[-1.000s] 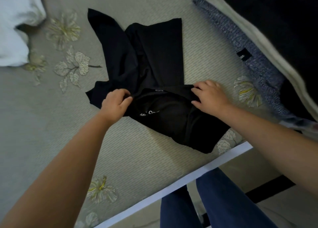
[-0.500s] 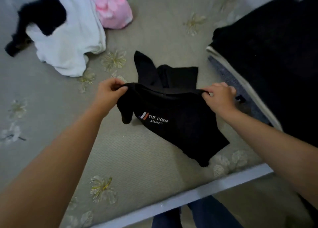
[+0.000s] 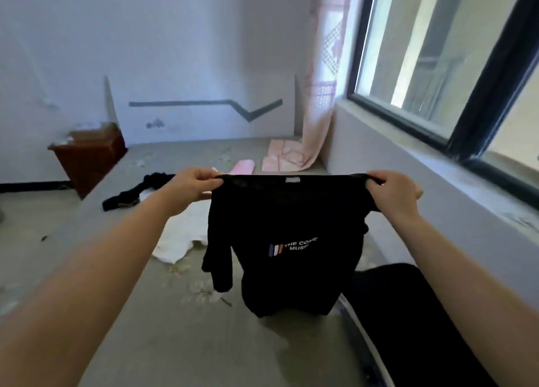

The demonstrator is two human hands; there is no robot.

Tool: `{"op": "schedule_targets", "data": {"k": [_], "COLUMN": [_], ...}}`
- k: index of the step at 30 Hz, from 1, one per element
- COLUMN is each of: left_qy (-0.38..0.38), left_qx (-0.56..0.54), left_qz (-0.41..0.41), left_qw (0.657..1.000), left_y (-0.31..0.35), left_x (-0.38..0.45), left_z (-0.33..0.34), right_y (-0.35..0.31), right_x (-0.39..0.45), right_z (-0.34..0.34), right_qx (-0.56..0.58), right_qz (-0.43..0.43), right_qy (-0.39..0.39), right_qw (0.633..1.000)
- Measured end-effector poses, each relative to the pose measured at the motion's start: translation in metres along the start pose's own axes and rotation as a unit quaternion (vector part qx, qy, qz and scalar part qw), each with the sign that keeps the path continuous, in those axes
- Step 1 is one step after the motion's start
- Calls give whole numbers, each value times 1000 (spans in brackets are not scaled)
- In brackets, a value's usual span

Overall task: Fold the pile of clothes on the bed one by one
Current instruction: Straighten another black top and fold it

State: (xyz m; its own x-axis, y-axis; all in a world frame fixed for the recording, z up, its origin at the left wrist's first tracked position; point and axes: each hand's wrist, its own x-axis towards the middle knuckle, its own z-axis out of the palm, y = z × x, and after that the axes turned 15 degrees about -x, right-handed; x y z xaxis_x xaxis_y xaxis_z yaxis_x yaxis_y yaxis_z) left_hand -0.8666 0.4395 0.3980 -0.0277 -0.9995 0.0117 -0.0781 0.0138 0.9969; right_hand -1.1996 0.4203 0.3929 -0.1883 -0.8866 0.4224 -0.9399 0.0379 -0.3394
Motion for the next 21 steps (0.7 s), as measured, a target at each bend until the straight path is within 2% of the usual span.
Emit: {"op": "schedule_targets", "data": {"k": [4,7,9,11,13,16,21], "left_qy": [115,202,252,277,295,333,375], "left_qx": [37,43,95,181,225,231,233], "left_qz": [62,134,179,225,266,299,317], "left_qw": [991,969,946,916,890,864,839], "left_y": [55,96,116,129,136,134,111], "left_x": [4,0,-4,-8,-12,-22,-59], "left_z": [-7,-1,4,11,15,14,-10], "right_y": [-29,-52,-62,-70,-78,-86,-90], "right_x": [19,27,31,32,32,28,-4], "right_z": [-50,-85,-102,-111,-115,-113,-100], "right_qx": [-18,-43,-94,-168,-191,-171,-90], "right_qz": [-60,-82,-96,-111,-114,-117,-159], "right_qy": [52,106,162,211,227,231,257], "right_qw": [997,990,978,957,948,951,949]}}
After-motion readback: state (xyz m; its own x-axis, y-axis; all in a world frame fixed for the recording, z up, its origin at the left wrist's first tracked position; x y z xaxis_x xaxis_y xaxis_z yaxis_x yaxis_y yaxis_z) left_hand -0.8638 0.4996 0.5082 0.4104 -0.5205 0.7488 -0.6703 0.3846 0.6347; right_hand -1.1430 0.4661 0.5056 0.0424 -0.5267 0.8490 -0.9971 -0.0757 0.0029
